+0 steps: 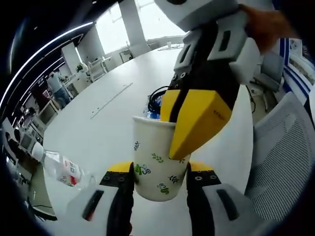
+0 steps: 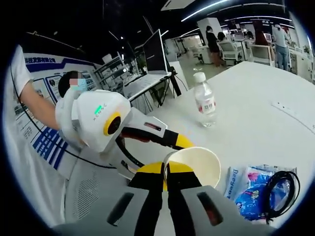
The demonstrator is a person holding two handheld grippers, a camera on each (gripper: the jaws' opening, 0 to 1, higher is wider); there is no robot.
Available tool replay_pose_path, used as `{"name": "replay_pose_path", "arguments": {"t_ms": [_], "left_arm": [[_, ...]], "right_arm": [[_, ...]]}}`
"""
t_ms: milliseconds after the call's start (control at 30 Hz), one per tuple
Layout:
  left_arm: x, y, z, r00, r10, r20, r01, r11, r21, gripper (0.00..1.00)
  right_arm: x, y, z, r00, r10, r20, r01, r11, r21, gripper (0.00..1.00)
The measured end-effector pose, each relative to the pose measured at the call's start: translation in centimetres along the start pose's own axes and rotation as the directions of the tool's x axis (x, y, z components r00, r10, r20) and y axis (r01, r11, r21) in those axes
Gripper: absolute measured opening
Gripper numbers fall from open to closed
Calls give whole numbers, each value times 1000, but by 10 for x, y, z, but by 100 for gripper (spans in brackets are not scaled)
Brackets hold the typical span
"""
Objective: Arrange the tabletop items into an orderly group along one side of the table until the central work area is clear of visible clutter.
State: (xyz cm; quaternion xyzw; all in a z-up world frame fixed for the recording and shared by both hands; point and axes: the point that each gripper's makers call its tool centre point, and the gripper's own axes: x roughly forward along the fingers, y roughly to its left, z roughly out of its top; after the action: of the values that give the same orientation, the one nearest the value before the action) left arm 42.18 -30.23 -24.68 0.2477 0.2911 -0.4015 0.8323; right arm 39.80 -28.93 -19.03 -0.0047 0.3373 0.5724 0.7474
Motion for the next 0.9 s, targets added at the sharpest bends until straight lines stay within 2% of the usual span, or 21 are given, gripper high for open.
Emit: {"name": "replay_pose_path", "arguments": {"t_ms": [400, 900], "left_arm": [[-4, 14, -11, 999, 32, -6, -33, 998, -63, 40], [-13, 35, -29, 995, 96, -21, -98, 986, -136, 41]], "right_arm": [[15, -8, 5, 1000, -12, -20, 12, 1000, -13, 0], [36, -22, 17, 996, -38, -83, 29, 993, -110, 0]]}}
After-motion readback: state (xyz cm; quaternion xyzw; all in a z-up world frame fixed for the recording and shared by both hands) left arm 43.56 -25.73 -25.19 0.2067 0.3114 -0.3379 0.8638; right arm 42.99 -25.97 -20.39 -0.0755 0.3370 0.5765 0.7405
